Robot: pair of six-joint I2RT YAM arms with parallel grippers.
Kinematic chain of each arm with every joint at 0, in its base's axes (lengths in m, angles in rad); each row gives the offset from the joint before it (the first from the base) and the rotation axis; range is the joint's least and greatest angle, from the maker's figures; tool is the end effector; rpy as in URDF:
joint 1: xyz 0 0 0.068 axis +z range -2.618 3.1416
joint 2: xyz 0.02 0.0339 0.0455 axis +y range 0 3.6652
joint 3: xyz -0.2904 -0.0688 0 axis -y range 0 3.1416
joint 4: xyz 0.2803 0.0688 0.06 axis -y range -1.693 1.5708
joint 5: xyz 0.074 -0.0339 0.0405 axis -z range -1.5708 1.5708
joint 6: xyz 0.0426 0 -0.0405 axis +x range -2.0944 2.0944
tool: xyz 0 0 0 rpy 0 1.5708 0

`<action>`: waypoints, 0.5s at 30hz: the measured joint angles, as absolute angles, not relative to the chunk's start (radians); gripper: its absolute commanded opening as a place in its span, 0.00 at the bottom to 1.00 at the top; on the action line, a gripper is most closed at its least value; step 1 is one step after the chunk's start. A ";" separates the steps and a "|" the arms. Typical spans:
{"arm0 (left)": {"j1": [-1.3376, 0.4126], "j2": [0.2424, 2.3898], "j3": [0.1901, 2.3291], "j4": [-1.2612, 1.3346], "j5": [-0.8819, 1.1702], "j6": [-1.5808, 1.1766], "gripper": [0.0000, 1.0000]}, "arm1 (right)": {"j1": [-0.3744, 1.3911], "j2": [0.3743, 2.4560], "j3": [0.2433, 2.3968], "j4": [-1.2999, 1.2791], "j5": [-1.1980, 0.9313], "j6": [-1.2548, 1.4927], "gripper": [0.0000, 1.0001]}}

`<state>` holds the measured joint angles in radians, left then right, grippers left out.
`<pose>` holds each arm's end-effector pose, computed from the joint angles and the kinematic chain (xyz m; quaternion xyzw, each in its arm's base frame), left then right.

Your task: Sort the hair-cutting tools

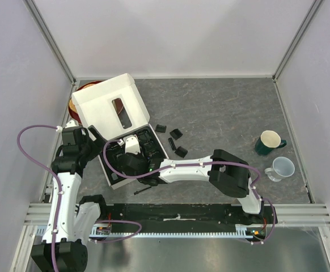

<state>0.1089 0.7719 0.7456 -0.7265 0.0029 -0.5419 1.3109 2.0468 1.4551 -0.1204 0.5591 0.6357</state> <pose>0.1777 0.0193 0.2889 -0.2928 0.8696 -0.0867 0.3881 0.1510 0.4799 0.1931 -0.1811 0.8627 0.1897 0.4325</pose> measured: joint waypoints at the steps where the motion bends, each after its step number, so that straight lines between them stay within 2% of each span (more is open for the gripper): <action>1: 0.109 0.772 0.746 -0.727 0.003 -0.542 0.93 | 1.312 2.048 1.464 -0.133 0.560 0.636 0.63; 7: 0.109 0.772 0.746 -0.727 0.003 -0.542 0.93 | 1.312 2.049 1.501 -0.176 0.567 0.633 0.70; 10: 0.109 0.772 0.746 -0.727 0.003 -0.542 0.93 | 1.312 2.049 1.509 -0.185 0.567 0.628 0.69; 14: 0.109 0.772 0.746 -0.727 0.003 -0.542 0.93 | 1.312 2.051 1.512 -0.199 0.569 0.623 0.61; 15: 0.109 0.772 0.746 -0.727 0.002 -0.542 0.93 | 1.312 2.051 1.512 -0.200 0.570 0.621 0.54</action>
